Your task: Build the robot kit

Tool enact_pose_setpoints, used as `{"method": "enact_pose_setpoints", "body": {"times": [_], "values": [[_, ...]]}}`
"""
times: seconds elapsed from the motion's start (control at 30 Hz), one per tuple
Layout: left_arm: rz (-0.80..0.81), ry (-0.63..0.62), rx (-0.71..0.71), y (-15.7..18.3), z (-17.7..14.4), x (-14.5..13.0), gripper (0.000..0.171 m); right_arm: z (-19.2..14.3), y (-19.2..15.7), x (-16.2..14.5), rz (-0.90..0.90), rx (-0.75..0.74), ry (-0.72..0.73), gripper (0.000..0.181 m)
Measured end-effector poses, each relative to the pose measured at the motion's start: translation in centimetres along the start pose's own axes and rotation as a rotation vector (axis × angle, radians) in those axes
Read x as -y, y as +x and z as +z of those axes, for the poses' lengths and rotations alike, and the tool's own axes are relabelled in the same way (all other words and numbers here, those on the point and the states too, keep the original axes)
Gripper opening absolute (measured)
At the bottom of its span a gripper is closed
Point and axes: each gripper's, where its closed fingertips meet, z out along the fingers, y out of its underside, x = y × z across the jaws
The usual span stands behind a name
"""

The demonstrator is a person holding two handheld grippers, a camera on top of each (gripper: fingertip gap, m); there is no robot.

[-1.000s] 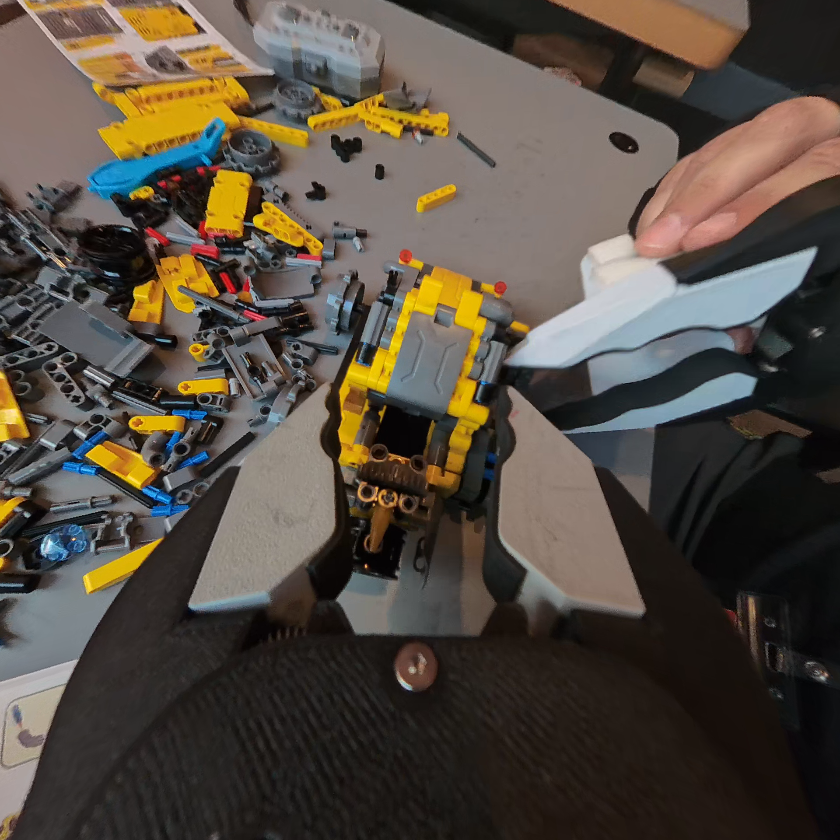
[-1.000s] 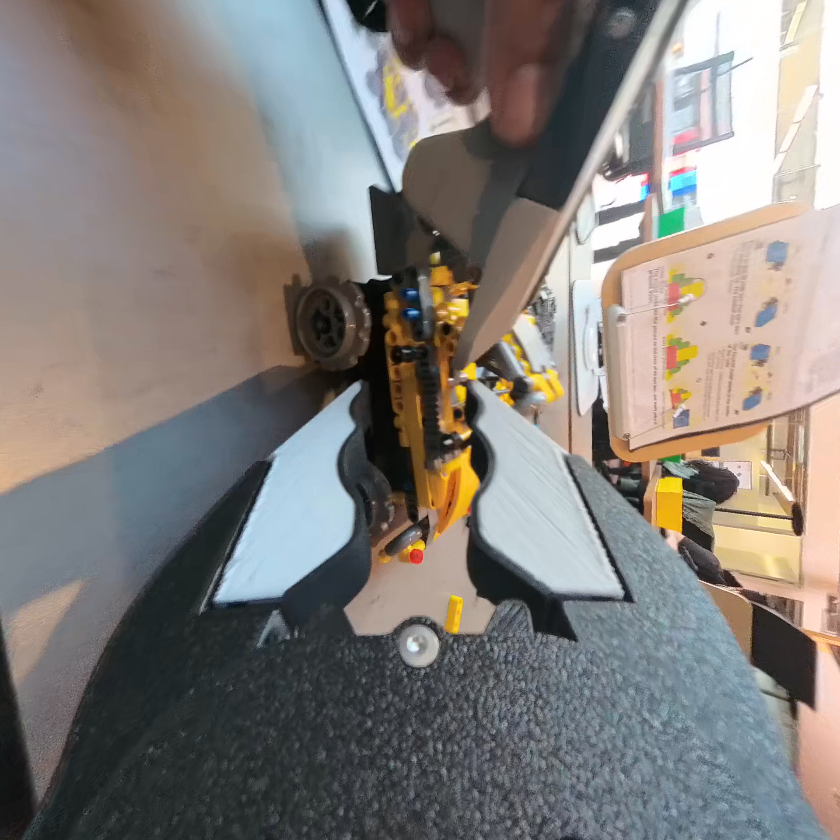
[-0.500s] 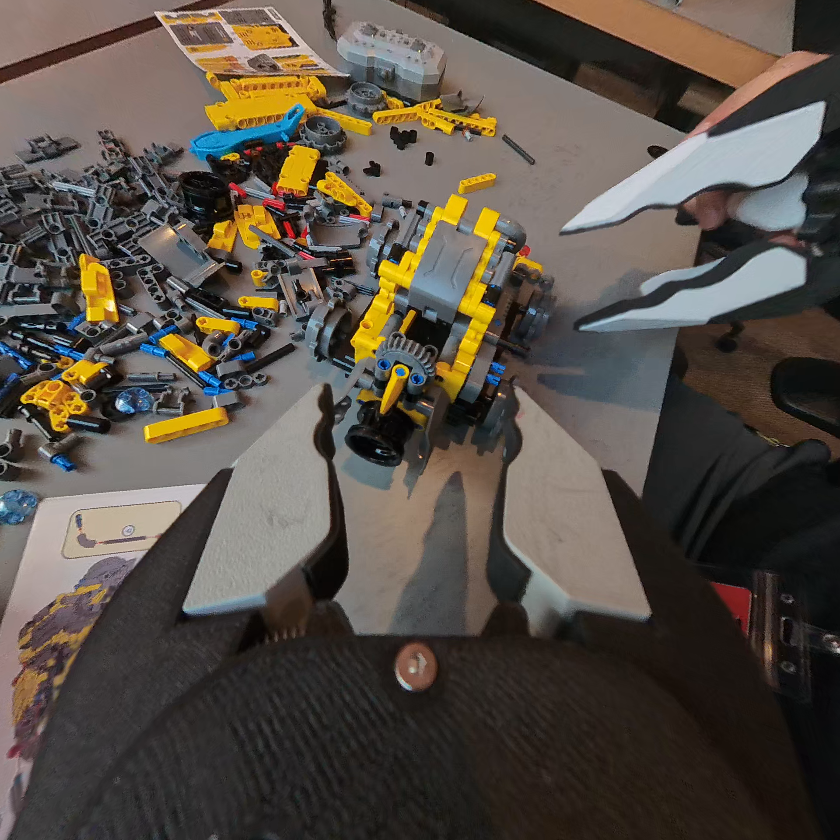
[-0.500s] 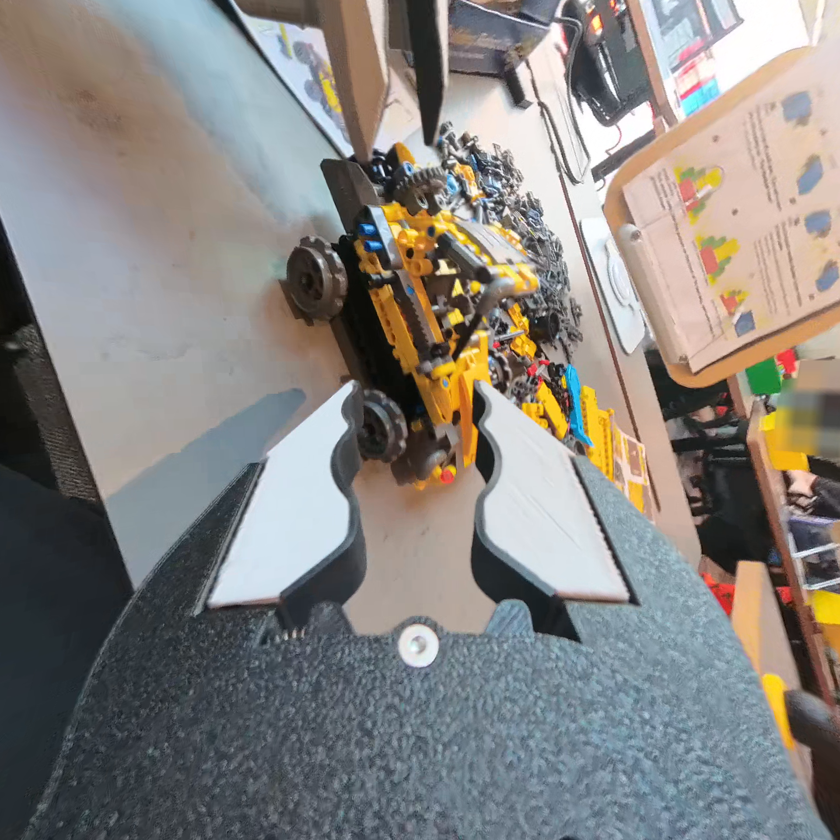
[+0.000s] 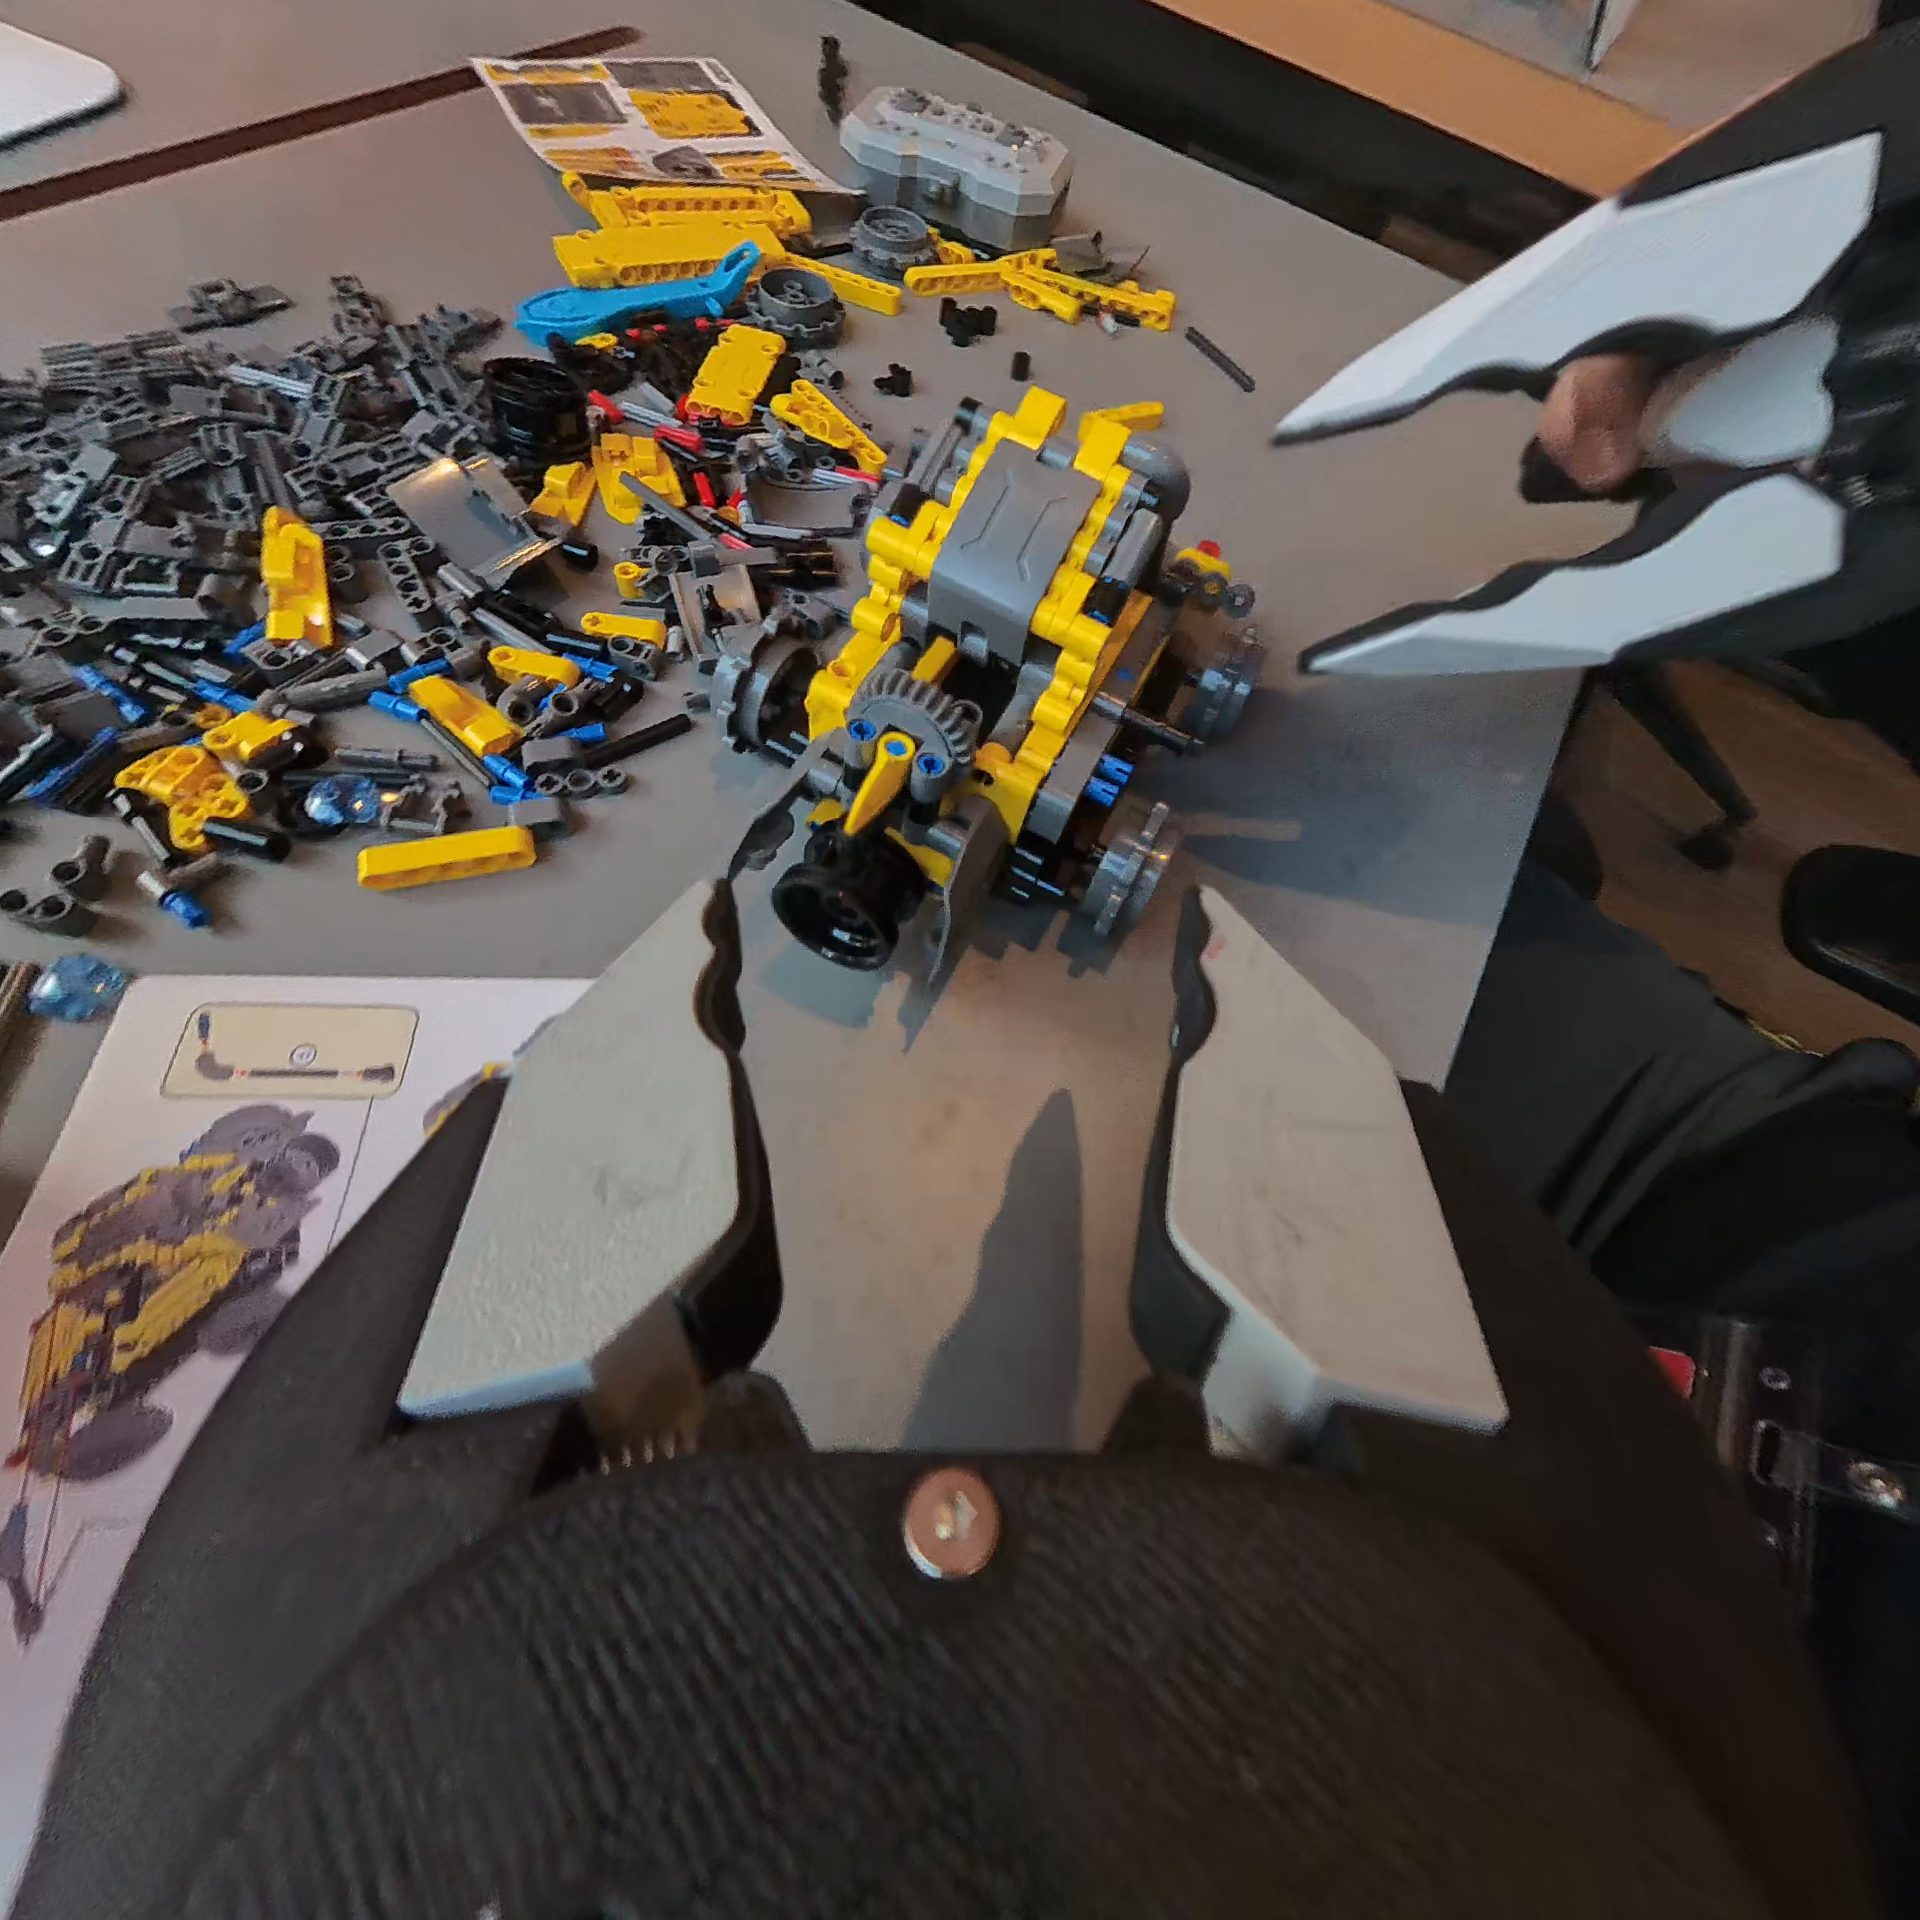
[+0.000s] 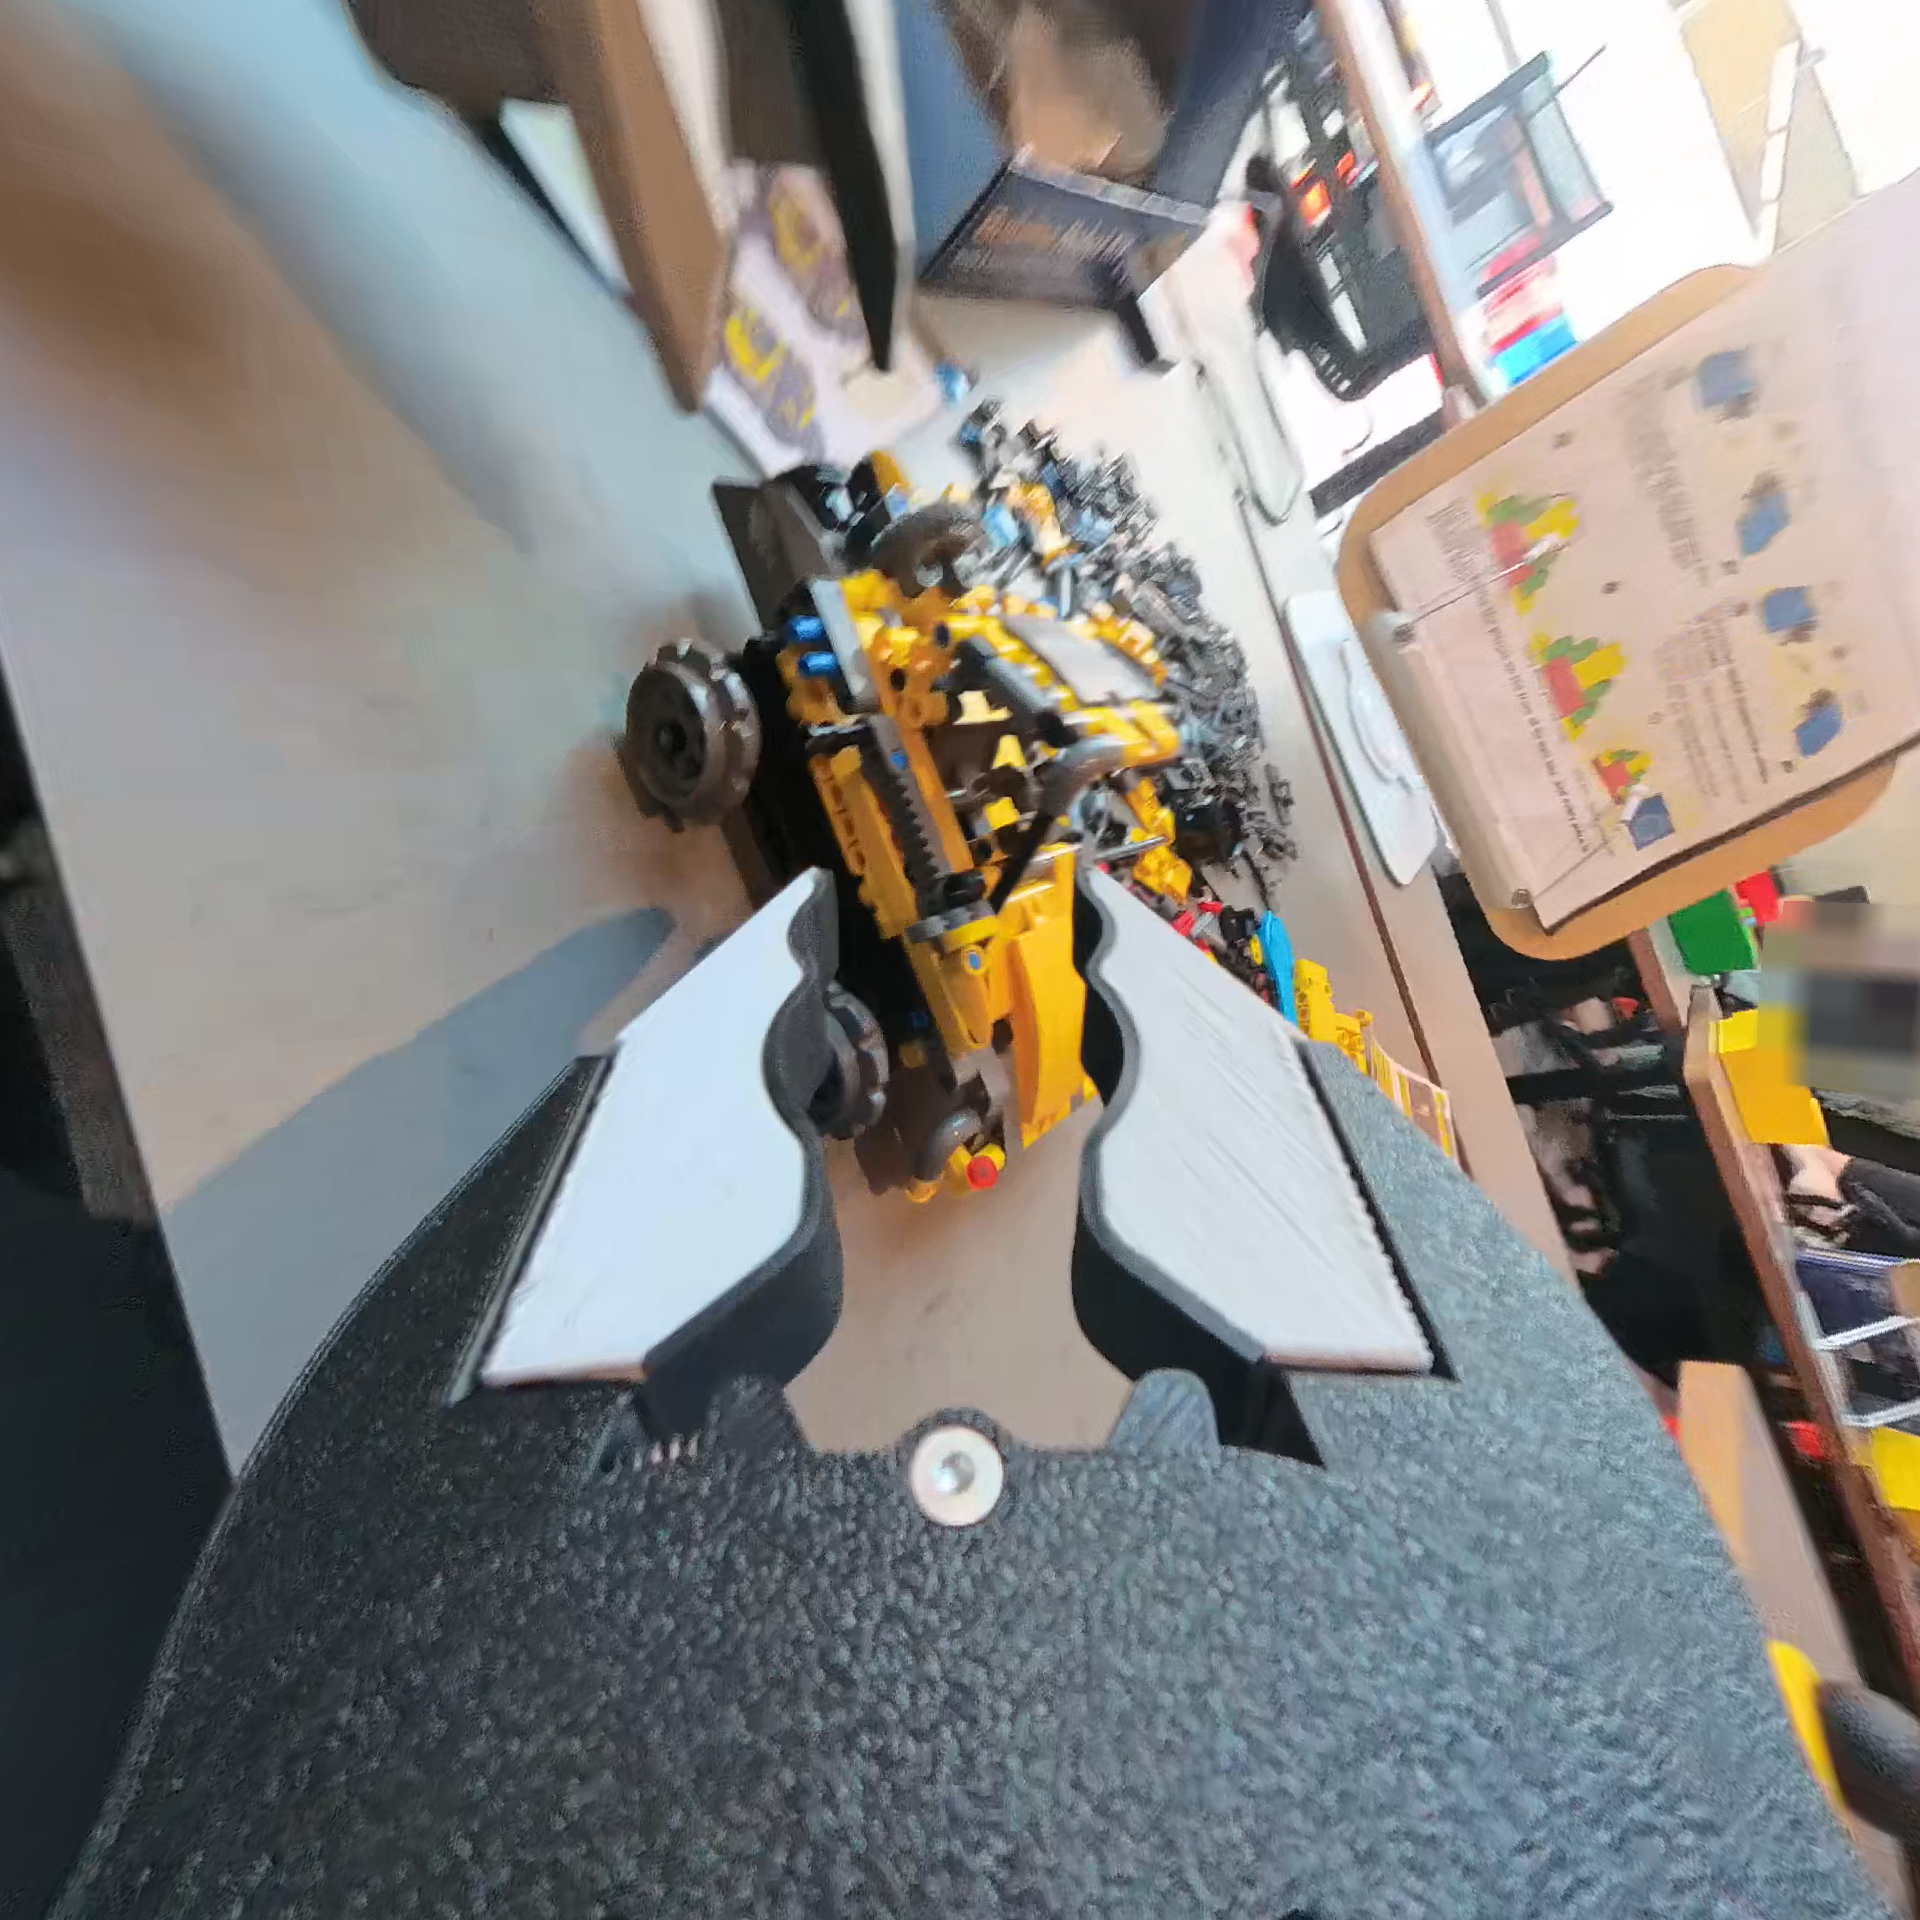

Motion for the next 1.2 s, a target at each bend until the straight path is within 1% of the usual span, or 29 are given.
{"method": "enact_pose_setpoints", "body": {"times": [0.07,0.13,0.2,0.27,0.33,0.4,0.47,0.53,0.57,0.6,0.63,0.67,0.77,0.87,0.97,1.13,1.2], "values": [[-0.028,0.046,0.035,1.0,-0.7,-0.6,0.08,-1.5,1.4,0.4,0.1,-0.044,0.08,0.044],[-0.048,0.143,0.022,3.8,-1.2,-1.0,0.081,-2.8,3.7,-0.4,0.199,-0.14,0.153,0.042],[0.003,0.207,0.006,7.0,-1.2,-2.0,0.083,-3.9,6.3,-2.5,0.31,-0.237,0.178,0.04],[0.081,0.226,0.003,9.3,-0.7,-3.0,0.084,-4.7,8.3,-4.4,0.428,-0.279,0.184,0.041],[0.142,0.251,-0.02,11.0,-0.2,-3.3,0.085,-5.4,10.0,-6.2,0.531,-0.312,0.197,0.043],[0.166,0.298,-0.044,12.0,0.1,-3.0,0.083,-5.6,11.0,-8.3,0.593,-0.354,0.174,0.046],[0.151,0.327,-0.072,12.7,0.6,-2.7,0.083,-5.3,11.2,-10.7,0.622,-0.408,0.127,0.051],[0.15,0.305,-0.123,13.8,1.2,-3.0,0.086,-4.4,10.3,-13.2,0.653,-0.429,0.073,0.05],[0.166,0.287,-0.124,14.0,1.4,-3.5,0.086,-4.2,10.3,-13.1,0.65,-0.41,0.045,0.052],[0.186,0.276,-0.12,14.1,1.5,-3.8,0.085,-4.0,10.3,-13.1,0.664,-0.407,0.049,0.055],[0.203,0.268,-0.125,14.4,1.4,-4.1,0.085,-3.6,10.2,-13.3,0.66,-0.403,0.035,0.052],[0.209,0.256,-0.132,14.6,1.2,-4.4,0.085,-3.2,9.9,-13.5,0.651,-0.388,0.006,0.055],[0.149,0.195,-0.11,14.3,0.7,-4.7,0.082,-2.5,9.4,-13.7,0.625,-0.363,-0.039,0.055],[0.14,0.194,-0.097,13.9,-0.1,-4.5,0.08,-2.4,9.3,-13.8,0.623,-0.359,-0.048,0.051],[0.173,0.171,-0.088,13.6,-0.1,-4.9,0.08,-2.2,9.4,-14.1,0.667,-0.333,-0.051,0.051],[0.177,0.118,-0.105,13.7,0.6,-6.0,0.079,-1.6,9.2,-14.9,0.73,-0.27,-0.079,0.058],[0.165,0.108,-0.111,13.6,0.8,-6.1,0.078,-1.5,9.2,-15.1,0.732,-0.268,-0.092,0.058]]}}
